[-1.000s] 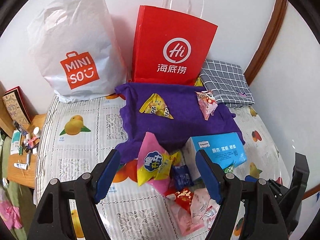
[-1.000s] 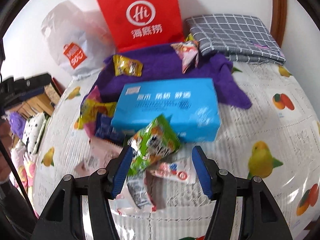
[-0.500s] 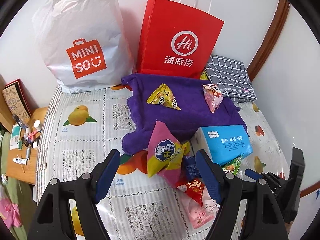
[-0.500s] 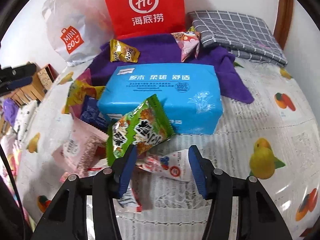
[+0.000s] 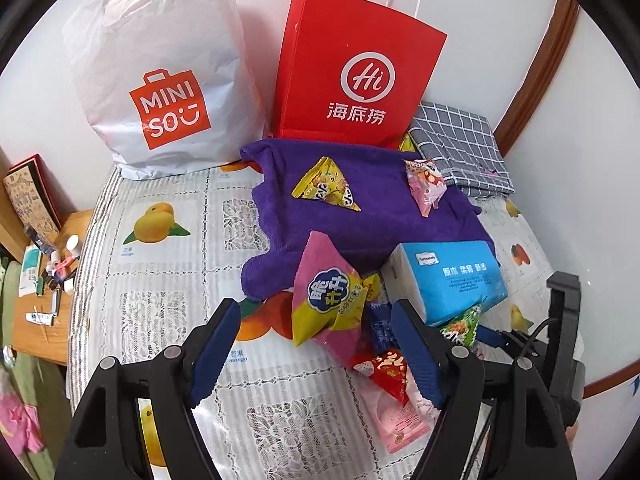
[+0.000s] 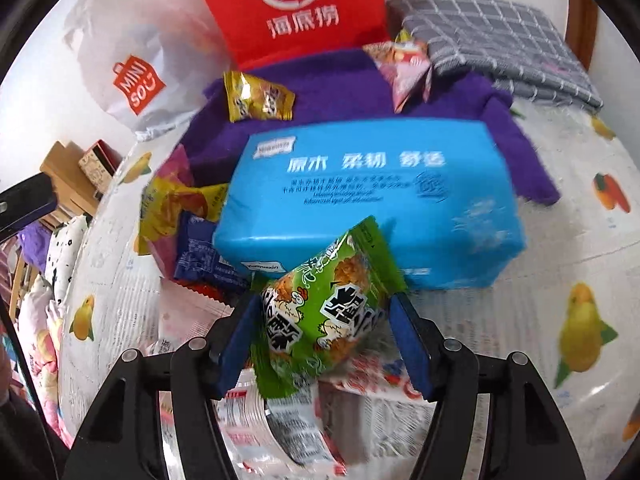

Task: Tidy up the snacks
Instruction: 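Grasp the green snack bag with the right tool while the left tool grasps the pink-yellow chip bag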

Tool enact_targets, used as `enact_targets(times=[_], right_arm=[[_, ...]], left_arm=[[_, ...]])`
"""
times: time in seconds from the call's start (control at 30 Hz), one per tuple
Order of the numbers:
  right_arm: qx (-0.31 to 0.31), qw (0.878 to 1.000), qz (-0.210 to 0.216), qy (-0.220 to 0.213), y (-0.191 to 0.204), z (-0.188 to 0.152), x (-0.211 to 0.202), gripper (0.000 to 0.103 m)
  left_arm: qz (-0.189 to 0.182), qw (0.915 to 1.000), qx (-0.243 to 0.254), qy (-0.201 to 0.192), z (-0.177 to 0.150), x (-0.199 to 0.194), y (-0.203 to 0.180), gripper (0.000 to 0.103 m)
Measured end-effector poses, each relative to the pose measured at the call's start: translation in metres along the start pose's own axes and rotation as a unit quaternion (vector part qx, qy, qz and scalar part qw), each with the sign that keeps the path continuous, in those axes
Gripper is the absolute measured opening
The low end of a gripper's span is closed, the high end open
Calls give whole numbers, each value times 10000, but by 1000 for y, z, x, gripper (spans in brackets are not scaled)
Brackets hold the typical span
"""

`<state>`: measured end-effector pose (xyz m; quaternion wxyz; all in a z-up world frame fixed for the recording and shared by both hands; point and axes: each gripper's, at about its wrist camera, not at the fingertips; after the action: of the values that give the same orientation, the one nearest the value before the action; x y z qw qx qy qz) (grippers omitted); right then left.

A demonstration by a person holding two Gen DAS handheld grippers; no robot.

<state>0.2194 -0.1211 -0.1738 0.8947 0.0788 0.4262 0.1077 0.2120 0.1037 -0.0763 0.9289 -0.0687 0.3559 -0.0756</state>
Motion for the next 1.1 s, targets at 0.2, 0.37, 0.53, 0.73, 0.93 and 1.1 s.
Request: enact_targets(times=[0.2, 0.37, 0.53, 0.73, 0.93, 1.1], right_arm=[[-31, 9993, 199, -307, -4, -2, -21, 61], [-50, 9983, 257, -525, -15, -2, -45, 61], [-29, 9973, 225, -701, -32, -5, -61, 60], [8, 9969, 141, -778, -54, -11, -69, 58], [169, 9969, 424, -639, -67, -16, -67, 58], [55, 9972, 238, -705, -66, -18, -69, 57]], left_arm=[[109, 9999, -39, 101, -11, 9, 3, 76], [186, 9994, -90, 290, -22, 27, -1, 76], [363, 9987, 53, 343, -26, 45, -8, 76], [437, 9977, 273, 444, -24, 72, -23, 76], [644, 9953, 417, 592, -23, 100, -25, 76], [345, 9976, 50, 592, -23, 102, -16, 50]])
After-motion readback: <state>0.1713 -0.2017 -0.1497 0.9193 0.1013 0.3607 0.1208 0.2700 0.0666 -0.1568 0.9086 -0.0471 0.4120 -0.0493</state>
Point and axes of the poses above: each gripper's, at about its wrist camera, not at the fingertips, and x roughly the way its jaws point, y to its left, z to its top, and after that the axes turned 14 degrees about -y, right-handed
